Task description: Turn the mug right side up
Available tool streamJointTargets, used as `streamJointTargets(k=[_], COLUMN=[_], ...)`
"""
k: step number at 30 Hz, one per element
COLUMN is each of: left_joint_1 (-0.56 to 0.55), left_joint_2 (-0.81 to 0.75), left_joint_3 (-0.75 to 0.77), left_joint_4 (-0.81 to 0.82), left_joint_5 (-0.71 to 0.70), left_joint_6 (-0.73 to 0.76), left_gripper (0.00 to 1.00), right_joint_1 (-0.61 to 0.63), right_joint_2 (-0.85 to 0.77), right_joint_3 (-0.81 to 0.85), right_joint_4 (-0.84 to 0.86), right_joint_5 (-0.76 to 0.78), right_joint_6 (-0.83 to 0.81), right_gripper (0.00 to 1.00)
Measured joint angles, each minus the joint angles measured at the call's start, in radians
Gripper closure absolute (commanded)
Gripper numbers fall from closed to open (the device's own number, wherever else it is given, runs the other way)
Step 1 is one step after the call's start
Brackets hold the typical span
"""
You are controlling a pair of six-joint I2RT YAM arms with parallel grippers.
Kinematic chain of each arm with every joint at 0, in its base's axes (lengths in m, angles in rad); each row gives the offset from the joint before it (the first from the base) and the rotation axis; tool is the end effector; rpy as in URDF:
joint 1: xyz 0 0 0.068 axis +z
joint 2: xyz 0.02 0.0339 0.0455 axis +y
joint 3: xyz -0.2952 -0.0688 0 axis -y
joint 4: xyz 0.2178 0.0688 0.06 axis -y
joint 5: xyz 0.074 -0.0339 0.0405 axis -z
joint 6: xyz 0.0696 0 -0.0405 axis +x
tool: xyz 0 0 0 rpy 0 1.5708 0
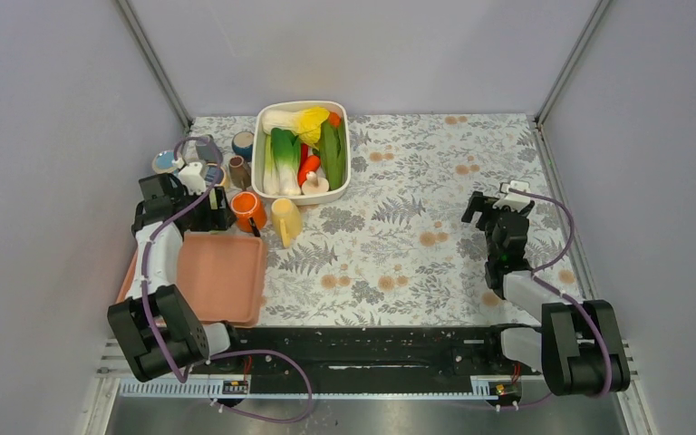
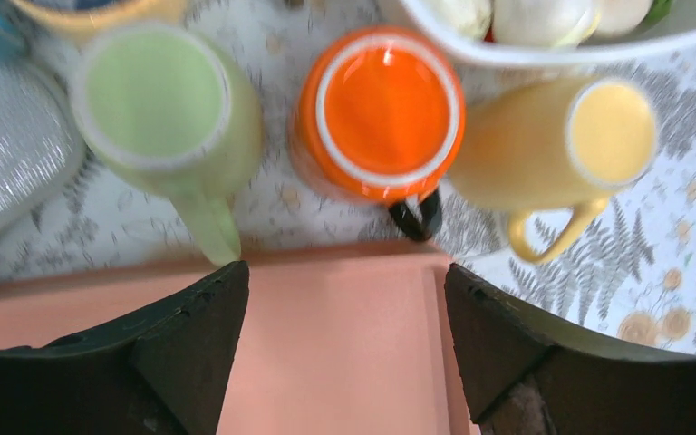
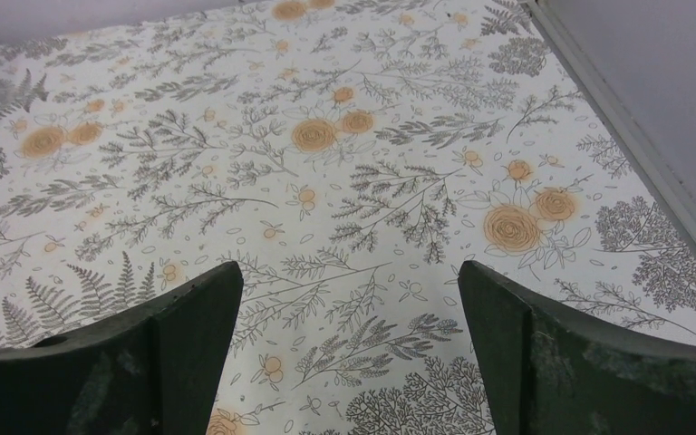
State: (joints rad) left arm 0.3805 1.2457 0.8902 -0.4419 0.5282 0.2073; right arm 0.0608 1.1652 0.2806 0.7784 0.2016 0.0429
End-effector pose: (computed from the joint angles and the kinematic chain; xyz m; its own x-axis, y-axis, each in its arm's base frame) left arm 0.2400 0.0582 0.2777 -0.6489 -0.0681 -0.7578 0.1427 0.9674 -0.2091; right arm 0.2298 0.0000 0.2392 -0.0997 0.0360 -0.9944 0.1436 0.9894 0.0214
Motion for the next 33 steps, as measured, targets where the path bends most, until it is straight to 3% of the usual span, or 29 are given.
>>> streamJointTargets(k=[7, 14, 20, 29, 33], left_joint_1=[-0.05, -0.063, -0.063, -0.065, -0.065], left_joint_2=[0.055, 0.106, 0.267, 0.387, 0.401], left_joint_3=[0.0, 0.018, 0.117, 0.169, 0.171], left_joint_4=[-0.135, -0.094, -0.036, -0.021, -0.005], left_joint_5=[-0.167, -0.306, -0.372, -0.375, -0.375], left_joint_6=[0.055, 0.031, 0.029, 0.019, 0.024], left_gripper=[0.31, 0.35, 0.38, 0.72, 1.0], right_joint_1=[0.0, 0.0, 0.0, 0.0, 0.0], right_joint_2=[0.084, 0.115, 0.119, 0.122, 0.125], right_joint_3=[0.081, 0.131, 0.135, 0.137, 0.137], right_joint_4=[-0.104, -0.185, -0.202, -0.207, -0.209], right_joint_5=[0.0, -0.001, -0.001, -0.001, -0.002], right_joint_6=[0.007, 0.019, 0.019, 0.019, 0.019], right_gripper=[0.01, 0.01, 0.01, 0.01, 0.01])
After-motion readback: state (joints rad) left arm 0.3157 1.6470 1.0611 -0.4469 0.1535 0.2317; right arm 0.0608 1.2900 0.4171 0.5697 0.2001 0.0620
